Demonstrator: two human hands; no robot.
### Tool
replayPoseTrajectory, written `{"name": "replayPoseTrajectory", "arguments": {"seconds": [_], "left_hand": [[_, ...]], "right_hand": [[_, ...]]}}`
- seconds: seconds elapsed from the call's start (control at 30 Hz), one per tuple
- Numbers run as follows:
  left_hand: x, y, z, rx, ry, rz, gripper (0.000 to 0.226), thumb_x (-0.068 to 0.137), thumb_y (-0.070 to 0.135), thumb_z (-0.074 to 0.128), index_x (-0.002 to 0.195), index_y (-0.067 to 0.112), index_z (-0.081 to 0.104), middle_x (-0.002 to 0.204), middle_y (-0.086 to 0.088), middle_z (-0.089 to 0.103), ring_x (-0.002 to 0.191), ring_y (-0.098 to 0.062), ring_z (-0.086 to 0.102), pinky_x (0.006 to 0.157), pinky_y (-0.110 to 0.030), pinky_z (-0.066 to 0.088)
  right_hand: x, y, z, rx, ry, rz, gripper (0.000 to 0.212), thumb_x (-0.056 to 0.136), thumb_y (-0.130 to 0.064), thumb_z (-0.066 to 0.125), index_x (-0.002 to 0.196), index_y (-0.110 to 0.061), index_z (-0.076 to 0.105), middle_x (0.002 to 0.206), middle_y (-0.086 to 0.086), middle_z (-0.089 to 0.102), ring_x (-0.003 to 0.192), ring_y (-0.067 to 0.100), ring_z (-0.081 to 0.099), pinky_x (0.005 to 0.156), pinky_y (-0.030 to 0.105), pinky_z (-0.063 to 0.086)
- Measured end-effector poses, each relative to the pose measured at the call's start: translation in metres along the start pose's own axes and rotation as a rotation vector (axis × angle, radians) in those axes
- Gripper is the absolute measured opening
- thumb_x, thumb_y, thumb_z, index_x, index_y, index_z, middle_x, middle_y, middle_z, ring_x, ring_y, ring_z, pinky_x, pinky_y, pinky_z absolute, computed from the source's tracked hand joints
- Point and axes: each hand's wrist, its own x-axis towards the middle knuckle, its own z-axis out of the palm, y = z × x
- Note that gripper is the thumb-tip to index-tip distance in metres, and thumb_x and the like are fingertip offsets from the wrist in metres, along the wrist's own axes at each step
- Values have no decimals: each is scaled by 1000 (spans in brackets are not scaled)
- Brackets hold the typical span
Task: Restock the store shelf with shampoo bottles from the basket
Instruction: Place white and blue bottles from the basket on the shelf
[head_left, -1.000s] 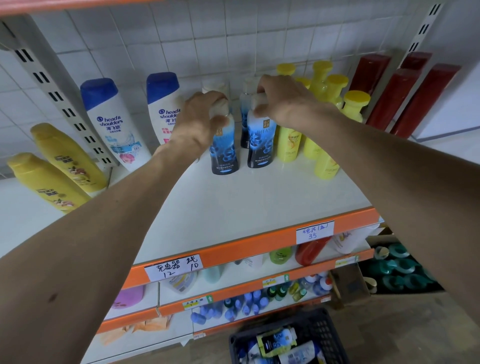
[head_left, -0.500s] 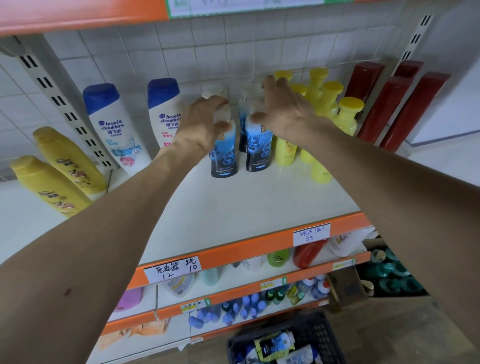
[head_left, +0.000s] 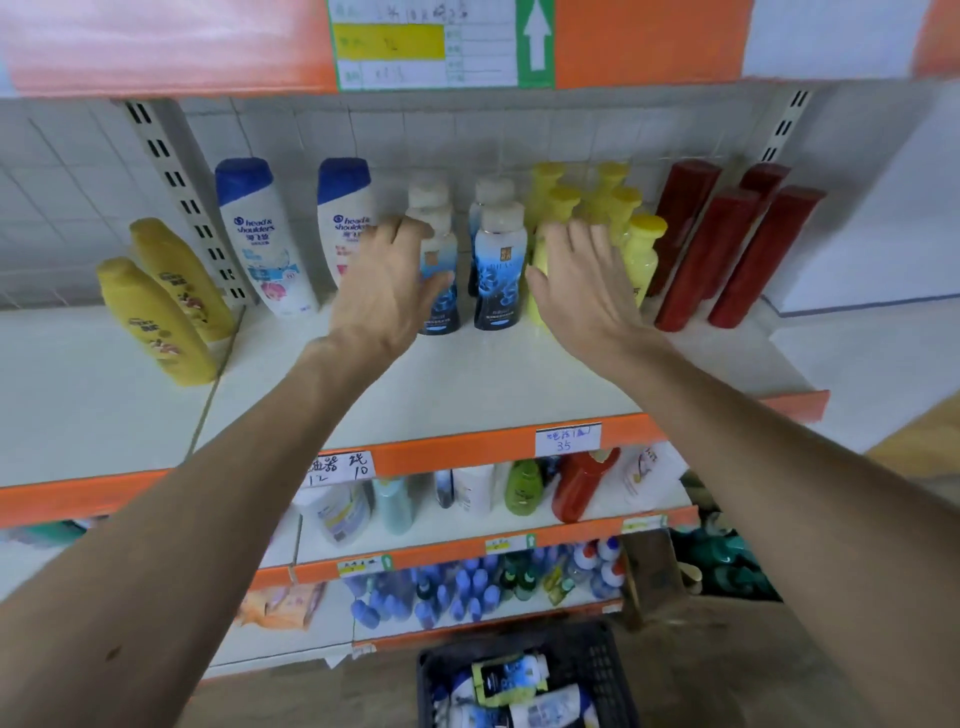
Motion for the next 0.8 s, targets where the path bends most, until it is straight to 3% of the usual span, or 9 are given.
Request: {"name": "replayPoseTrajectory", "arguments": {"seconds": [0.2,0.37,0.5,0.67,0.8], "left_hand": [[-79,42,-12,41,-105,-106,27,90,21,61,113,6,60,119,-16,53,113,-34,50,91,-47,45],[-132,78,-22,40,-375,-183,29,89,20,60,116,10,61,115,-12,61,106,-29,59,92,-35,45],[-158,99,-18,36,-507,-227,33,88,17,61,120,9,59,118,-12,64,108,-29,59,92,-34,46],[-194,107,20,-41,-576,-275,31,88,10,54,118,10,60,112,-9,68,101,-28,64,85,-31,48],[-247,92,78,-102,-655,-287,30,90,10,53,118,9,63,113,-10,68,106,-29,62,90,-31,45]], "right_hand": [[-67,28,-27,84,-163,-89,36,98,-32,48,128,-12,51,128,9,55,119,30,45,96,42,37],[-118,44,-54,137,-261,-135,37,98,-33,47,129,-13,50,128,9,57,118,30,45,97,41,36],[-147,45,-54,185,-357,-138,35,99,-32,46,129,-15,49,130,8,55,120,29,45,95,40,35],[-192,47,-22,246,-453,-147,29,99,-27,46,124,-15,52,126,9,55,120,31,45,98,41,37],[-246,52,40,248,-573,-115,27,98,-25,44,120,-13,54,119,12,56,116,34,48,97,45,41]]}}
